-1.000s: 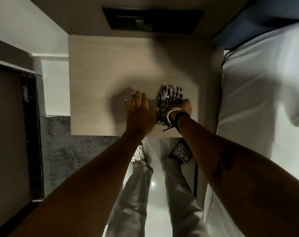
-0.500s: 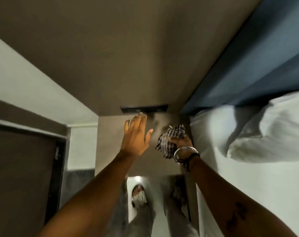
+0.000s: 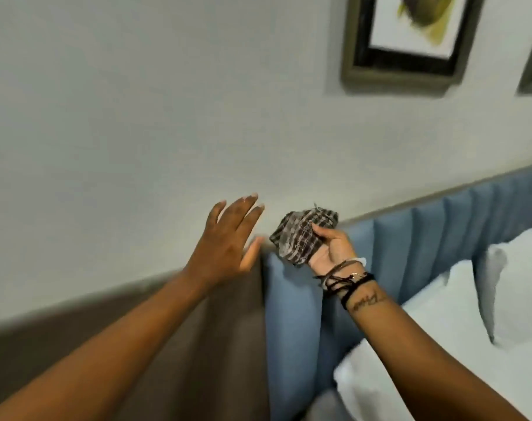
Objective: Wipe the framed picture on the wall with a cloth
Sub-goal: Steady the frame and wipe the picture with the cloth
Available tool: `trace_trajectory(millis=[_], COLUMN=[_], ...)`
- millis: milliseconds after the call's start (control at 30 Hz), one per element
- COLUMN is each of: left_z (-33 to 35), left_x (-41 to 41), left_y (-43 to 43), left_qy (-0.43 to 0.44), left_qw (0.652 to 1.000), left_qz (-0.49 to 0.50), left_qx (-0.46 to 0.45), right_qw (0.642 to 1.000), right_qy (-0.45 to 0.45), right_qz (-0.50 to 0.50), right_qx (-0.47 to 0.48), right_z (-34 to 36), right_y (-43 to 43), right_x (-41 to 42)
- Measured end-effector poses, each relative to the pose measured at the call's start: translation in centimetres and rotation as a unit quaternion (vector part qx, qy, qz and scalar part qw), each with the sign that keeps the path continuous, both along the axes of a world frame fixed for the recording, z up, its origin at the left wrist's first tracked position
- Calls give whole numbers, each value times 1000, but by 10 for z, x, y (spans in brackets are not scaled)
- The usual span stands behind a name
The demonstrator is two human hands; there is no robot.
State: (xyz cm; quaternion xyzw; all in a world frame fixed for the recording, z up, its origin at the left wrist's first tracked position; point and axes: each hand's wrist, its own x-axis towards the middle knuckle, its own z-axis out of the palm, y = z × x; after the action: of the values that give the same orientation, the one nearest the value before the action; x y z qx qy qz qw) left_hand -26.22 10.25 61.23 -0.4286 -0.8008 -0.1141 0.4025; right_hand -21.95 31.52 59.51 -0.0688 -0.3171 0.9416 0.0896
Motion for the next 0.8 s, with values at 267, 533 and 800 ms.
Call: trace_trajectory(millis=[267,533,800], left_z=[221,399,514], left_x=[-50,-91,-112], left_y=[72,183,283], left_qy=[128,252,239], left_qw=[991,958,946], left_qz=[47,125,206], left_qx=[-1,-49,-69], right_qw=[958,833,546], right_qy=[100,256,252], right_qz=[-265,-366,-487], right_qx=[42,326,633], right_z=[191,332,416], right_y=[84,153,167], right_x=[-39,-110,-178])
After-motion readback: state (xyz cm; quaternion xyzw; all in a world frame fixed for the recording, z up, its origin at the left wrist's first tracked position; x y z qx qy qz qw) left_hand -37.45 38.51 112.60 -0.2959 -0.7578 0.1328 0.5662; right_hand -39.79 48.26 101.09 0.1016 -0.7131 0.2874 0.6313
